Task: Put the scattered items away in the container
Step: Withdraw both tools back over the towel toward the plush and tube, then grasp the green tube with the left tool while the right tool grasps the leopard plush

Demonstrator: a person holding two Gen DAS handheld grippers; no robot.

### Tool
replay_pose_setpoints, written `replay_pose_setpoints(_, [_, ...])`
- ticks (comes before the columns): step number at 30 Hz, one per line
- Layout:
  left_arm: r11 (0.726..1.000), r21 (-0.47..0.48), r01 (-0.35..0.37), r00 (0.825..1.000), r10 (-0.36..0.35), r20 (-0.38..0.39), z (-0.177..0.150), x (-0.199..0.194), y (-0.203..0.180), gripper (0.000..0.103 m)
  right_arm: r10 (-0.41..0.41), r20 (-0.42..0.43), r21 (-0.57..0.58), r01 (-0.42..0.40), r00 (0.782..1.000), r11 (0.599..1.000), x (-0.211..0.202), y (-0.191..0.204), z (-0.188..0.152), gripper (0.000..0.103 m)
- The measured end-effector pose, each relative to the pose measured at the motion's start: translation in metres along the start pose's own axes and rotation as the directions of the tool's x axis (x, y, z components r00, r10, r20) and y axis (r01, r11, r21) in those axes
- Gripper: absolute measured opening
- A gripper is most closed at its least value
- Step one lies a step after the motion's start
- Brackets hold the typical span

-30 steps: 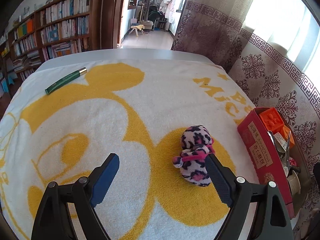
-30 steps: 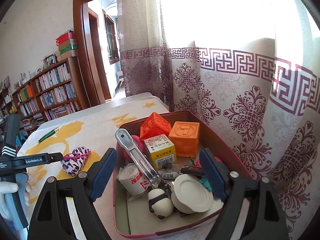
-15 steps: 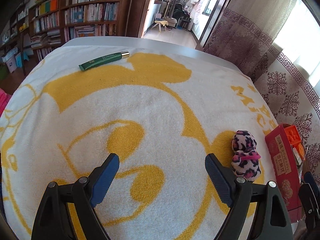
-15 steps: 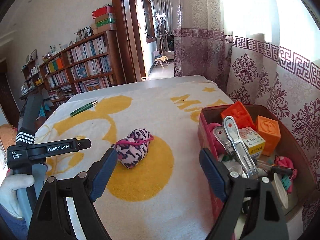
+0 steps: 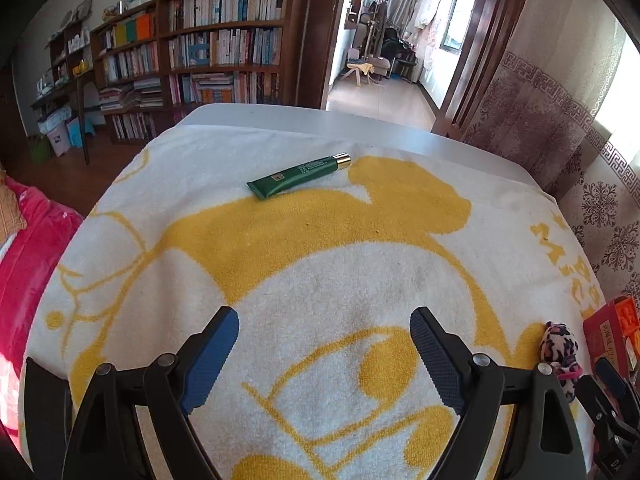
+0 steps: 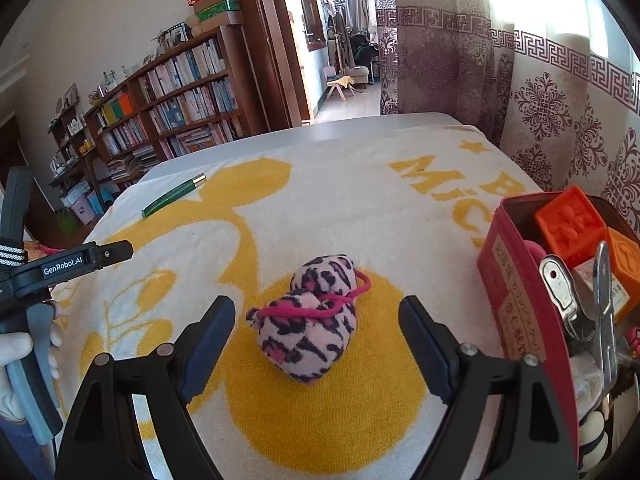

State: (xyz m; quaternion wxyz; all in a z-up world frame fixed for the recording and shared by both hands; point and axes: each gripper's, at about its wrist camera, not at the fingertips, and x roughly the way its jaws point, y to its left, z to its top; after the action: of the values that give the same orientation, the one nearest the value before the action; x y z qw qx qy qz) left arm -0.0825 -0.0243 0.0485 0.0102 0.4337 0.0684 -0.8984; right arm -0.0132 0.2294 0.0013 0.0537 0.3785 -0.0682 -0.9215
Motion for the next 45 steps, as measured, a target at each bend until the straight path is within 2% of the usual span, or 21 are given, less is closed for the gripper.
replay_pose_setpoints(8, [0.991,0.102,-0.090,0.996,0.087,0.034,0.062,0.044,0.012,0.089,0.023,-0.003,0.024,-0.023,1.000,0.999,0.004,-0.008,-0.003,0.087])
replay_pose_setpoints(11, [0.986,0.124,-0.108,0.994,0.106,0.023,0.079,0.065,0.011,0.089,0.033,-0.007,0.047,-0.032,0.999,0.998,0.004,-0.013,-0.003,0.087])
replay_pose_setpoints(15, [0.977,0.195,-0.086,0.996,0.084,0.017,0.093,0.088,-0.001,0.089,0.039,-0.004,0.056,-0.039,0.999,0.998,0.005,-0.015,-0.004,0.087])
replay_pose_setpoints(20, [0.952,0.288,-0.106,0.994,0.098,0.041,0.108,0.114,-0.017,0.089,0.050,-0.032,0.061,-0.048,0.998,0.997,0.011,-0.016,-0.004,0.087])
replay_pose_setpoints(23, [0.943,0.325,-0.076,0.997,0.070,0.031,0.112,0.128,-0.024,0.089,0.050,-0.049,0.071,-0.047,0.998,0.996,0.014,-0.018,-0.005,0.087])
replay_pose_setpoints(25, [0.938,0.342,-0.059,0.998,0.060,0.008,0.115,0.139,-0.028,0.082,0.049,-0.066,0.081,-0.044,0.997,0.996,0.017,-0.020,-0.005,0.087])
replay_pose_setpoints(27, [0.937,0.347,-0.047,0.997,0.066,-0.043,0.117,0.155,-0.031,0.051,0.054,-0.077,0.089,-0.047,0.996,0.995,0.019,-0.021,-0.005,0.087])
replay_pose_setpoints(31, [0.949,0.315,-0.029,0.999,0.042,-0.034,0.122,0.166,-0.030,0.046,0.056,-0.086,0.084,-0.049,0.995,0.995,0.020,-0.019,-0.006,0.087])
replay_pose_setpoints(33, [0.950,0.311,-0.013,0.999,0.024,-0.032,0.122,0.167,-0.032,0.031,0.057,-0.093,0.080,-0.050,0.994,0.996,0.022,-0.018,-0.006,0.087])
replay_pose_setpoints(35, [0.946,0.323,-0.024,0.999,0.034,-0.024,0.122,0.167,-0.037,0.022,0.058,-0.095,0.079,-0.051,0.994,0.996,0.023,-0.017,-0.006,0.087])
replay_pose_setpoints(38, [0.946,0.321,-0.045,0.999,0.049,-0.007,0.119,0.160,-0.040,0.020,0.061,-0.095,0.084,-0.053,0.994,0.995,0.022,-0.018,-0.006,0.087])
replay_pose_setpoints(45, [0.962,0.273,-0.024,0.999,0.016,0.032,0.109,0.114,-0.037,0.020,0.064,-0.085,0.100,-0.056,0.994,0.993,0.021,-0.021,-0.006,0.087])
